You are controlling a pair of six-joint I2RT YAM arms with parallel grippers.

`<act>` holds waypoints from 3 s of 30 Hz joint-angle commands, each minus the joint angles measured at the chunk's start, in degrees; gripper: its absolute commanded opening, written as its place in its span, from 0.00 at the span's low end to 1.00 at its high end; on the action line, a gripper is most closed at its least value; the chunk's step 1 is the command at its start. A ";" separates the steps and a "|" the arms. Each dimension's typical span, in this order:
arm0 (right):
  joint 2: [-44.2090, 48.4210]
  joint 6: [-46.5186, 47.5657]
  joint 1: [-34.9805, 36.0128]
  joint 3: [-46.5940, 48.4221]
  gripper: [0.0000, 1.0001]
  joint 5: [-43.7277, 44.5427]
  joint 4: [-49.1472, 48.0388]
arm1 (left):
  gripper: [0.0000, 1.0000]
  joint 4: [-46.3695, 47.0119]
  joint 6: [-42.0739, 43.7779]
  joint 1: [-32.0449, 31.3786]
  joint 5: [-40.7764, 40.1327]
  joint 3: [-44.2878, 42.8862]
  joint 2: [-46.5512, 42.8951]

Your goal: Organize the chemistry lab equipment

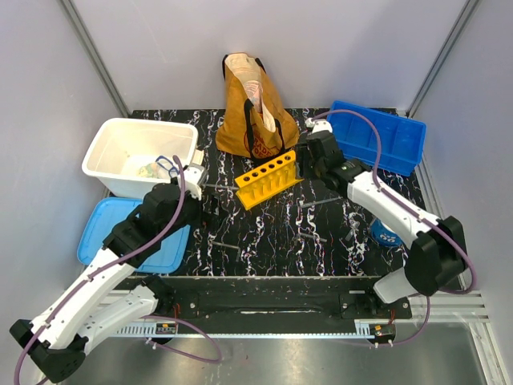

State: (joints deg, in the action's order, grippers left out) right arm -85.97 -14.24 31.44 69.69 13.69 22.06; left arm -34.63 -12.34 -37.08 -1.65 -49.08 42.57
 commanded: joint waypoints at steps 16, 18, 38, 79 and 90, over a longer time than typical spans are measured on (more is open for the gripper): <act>6.17 -3.34 -0.06 -2.46 0.67 5.02 10.72 | 0.99 1.32 -1.46 -0.19 -2.22 0.39 -4.77; 5.56 -3.51 -0.06 -1.41 0.67 5.64 12.03 | 0.99 1.41 -1.63 -0.19 -2.48 0.56 -5.39; -4.20 -5.98 -12.72 -5.00 0.63 -0.58 19.25 | 0.99 1.94 -1.20 -0.27 0.68 1.00 -5.65; -5.61 -21.01 -20.10 -22.93 0.31 -3.32 12.57 | 0.94 3.17 -1.63 -0.62 4.46 1.53 -7.14; -0.96 -18.72 -19.84 -22.05 0.26 -4.20 13.18 | 0.92 2.47 -3.57 -0.54 2.97 1.97 -9.43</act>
State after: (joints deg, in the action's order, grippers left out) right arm -88.88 -34.02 11.51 48.62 10.02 38.28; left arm -34.20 -14.63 -37.47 2.52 -47.33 34.70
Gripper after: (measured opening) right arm 0.260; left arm 0.921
